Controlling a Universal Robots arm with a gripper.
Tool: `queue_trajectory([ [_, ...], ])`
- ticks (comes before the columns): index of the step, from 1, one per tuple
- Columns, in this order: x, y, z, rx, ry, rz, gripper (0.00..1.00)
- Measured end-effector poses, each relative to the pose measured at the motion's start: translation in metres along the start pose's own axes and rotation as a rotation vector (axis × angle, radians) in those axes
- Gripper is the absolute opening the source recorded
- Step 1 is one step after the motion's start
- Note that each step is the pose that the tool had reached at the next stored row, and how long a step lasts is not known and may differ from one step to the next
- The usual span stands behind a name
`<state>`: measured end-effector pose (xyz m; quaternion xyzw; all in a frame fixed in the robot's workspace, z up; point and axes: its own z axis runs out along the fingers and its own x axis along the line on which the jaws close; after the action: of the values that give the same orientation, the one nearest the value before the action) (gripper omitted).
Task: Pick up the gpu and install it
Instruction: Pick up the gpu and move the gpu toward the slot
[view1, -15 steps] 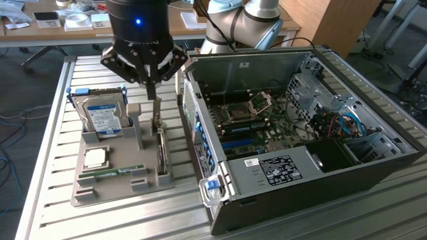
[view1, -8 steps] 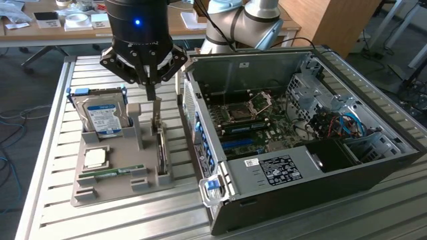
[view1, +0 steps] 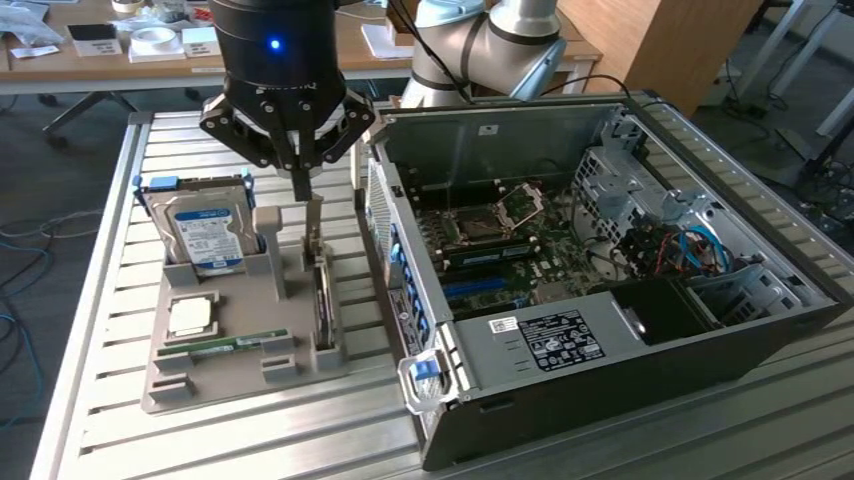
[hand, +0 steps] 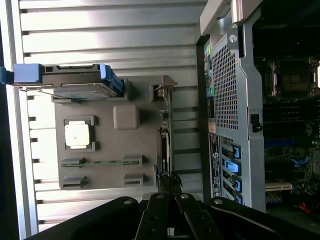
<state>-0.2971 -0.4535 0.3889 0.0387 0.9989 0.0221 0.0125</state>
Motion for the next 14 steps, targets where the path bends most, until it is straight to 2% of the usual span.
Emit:
queue_trajectory([
  [2, 0.0, 0.0, 0.0, 0.0, 0.0, 0.0, 0.11],
  [3, 0.0, 0.0, 0.0, 0.0, 0.0, 0.0, 0.17],
  [4, 0.0, 0.0, 0.0, 0.0, 0.0, 0.0, 0.17],
  [5, 0.0, 0.0, 0.0, 0.0, 0.0, 0.0, 0.23],
  [6, 0.0, 0.0, 0.0, 0.0, 0.0, 0.0, 0.23],
  [9, 0.0, 0.0, 0.0, 0.0, 0.0, 0.0, 0.41],
  [10, 0.0, 0.0, 0.0, 0.0, 0.0, 0.0, 0.41],
  [11, 0.0, 0.0, 0.0, 0.0, 0.0, 0.0, 0.47],
  [12, 0.0, 0.0, 0.0, 0.0, 0.0, 0.0, 0.47],
  [13, 0.0, 0.0, 0.0, 0.0, 0.0, 0.0, 0.53],
  [14, 0.0, 0.0, 0.0, 0.0, 0.0, 0.0, 0.53],
])
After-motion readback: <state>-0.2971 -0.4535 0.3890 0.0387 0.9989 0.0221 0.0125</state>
